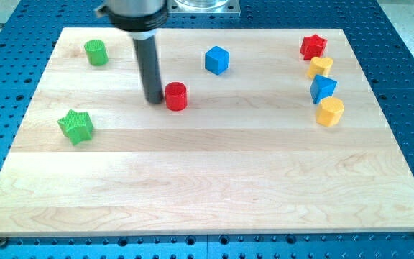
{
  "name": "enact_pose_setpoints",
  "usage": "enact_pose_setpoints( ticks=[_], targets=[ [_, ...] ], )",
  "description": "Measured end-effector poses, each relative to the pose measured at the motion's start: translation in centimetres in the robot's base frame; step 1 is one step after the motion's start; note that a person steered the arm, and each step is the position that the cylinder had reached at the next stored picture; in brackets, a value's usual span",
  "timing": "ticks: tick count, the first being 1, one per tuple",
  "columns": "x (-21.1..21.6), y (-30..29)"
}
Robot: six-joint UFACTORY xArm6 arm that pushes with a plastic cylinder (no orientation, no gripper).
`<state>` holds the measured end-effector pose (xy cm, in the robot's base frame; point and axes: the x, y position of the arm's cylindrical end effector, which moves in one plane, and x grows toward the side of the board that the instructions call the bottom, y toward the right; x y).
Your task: Push the red circle below to the hexagon
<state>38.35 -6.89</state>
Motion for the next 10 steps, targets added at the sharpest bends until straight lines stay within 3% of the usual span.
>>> enact_pose_setpoints(
  ticks=[2, 3, 7, 10],
  targets=[
    [6.5, 10.2],
    [7.2, 8.3],
    [7.5, 12.6],
    [10.5, 21.2]
  ],
)
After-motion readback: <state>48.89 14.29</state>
